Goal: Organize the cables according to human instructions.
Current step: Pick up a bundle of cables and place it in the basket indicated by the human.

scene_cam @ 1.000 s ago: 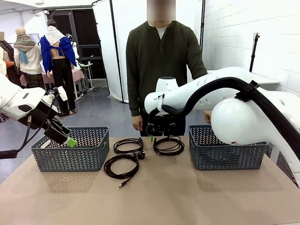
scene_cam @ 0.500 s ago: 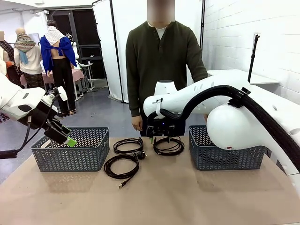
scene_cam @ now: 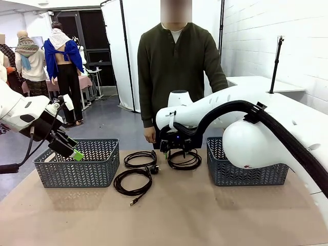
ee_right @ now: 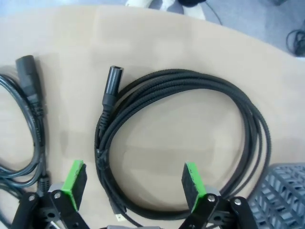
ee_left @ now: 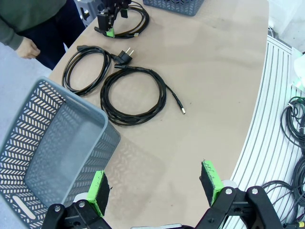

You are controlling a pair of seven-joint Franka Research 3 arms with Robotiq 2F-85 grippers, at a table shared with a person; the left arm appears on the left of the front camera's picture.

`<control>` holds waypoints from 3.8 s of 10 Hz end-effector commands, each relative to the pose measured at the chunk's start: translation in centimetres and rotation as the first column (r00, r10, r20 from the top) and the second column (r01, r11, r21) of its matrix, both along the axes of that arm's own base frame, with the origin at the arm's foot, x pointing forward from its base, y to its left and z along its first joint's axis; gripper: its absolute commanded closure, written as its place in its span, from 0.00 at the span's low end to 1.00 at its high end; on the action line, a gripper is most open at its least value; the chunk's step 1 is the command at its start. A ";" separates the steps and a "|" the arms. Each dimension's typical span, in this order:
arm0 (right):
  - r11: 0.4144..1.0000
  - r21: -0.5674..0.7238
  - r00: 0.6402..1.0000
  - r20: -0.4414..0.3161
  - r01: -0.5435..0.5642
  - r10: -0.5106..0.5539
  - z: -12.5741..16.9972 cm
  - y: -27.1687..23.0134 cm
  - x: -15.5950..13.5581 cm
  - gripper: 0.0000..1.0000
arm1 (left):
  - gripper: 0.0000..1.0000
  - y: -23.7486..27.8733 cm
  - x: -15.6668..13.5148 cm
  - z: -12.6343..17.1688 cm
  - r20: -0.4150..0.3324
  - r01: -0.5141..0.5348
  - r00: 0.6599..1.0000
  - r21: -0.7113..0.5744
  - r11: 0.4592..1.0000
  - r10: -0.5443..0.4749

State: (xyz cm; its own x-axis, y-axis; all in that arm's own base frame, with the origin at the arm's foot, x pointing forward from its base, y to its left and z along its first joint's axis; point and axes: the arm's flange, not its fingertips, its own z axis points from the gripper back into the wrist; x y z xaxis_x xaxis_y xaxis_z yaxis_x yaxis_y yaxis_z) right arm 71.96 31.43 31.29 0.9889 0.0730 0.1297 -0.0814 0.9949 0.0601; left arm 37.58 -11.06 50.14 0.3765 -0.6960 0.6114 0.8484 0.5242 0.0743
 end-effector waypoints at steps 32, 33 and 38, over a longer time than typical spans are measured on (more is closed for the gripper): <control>0.964 -0.015 0.962 -0.059 -0.267 0.266 7.2 0.9 -2.5 1.00 | 0.00 0.4 0.2 -0.3 0.002 0.021 1.000 -0.012 1.000 -0.021; 0.937 -0.021 0.936 -0.061 -0.348 0.346 8.6 0.7 -3.7 1.00 | 0.00 0.4 0.2 -0.3 0.002 0.021 1.000 -0.012 1.000 -0.021; 0.672 -0.143 0.686 -0.102 -0.726 0.720 15.5 -3.4 -11.1 1.00 | 0.00 0.4 0.2 -0.3 0.002 0.021 1.000 -0.012 1.000 -0.021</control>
State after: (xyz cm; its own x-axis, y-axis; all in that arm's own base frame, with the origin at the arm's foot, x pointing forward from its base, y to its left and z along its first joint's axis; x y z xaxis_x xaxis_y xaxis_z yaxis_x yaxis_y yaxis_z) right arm 64.43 30.96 47.23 0.6783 0.7346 0.0178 -0.7344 0.6785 -0.0154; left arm 37.58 -11.07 50.14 0.3764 -0.6962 0.6113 0.8484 0.5241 0.0744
